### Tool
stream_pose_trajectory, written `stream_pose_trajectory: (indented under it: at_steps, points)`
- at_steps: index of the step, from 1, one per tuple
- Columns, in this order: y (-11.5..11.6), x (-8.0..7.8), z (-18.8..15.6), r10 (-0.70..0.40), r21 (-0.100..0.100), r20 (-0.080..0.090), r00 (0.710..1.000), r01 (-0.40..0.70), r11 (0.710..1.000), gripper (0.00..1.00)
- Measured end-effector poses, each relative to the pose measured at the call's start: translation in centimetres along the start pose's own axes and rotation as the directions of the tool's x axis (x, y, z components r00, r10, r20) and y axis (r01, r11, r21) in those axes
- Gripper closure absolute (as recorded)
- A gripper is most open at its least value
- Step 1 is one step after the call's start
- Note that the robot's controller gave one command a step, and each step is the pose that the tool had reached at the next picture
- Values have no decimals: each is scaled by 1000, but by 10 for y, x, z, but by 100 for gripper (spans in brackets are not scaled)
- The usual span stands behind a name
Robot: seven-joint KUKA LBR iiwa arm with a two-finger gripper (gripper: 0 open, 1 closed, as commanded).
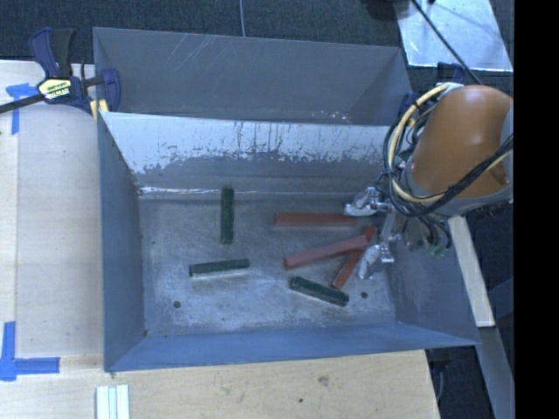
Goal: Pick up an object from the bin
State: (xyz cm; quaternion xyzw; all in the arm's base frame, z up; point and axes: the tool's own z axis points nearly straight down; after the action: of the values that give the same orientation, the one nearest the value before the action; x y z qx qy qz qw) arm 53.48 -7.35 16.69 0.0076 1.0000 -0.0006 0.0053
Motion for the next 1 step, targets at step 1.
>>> stream_pose_trajectory:
  at_steps: [1]
  points:
    - [-21,-13,80,48,-1,-7,999,-48,999,100]
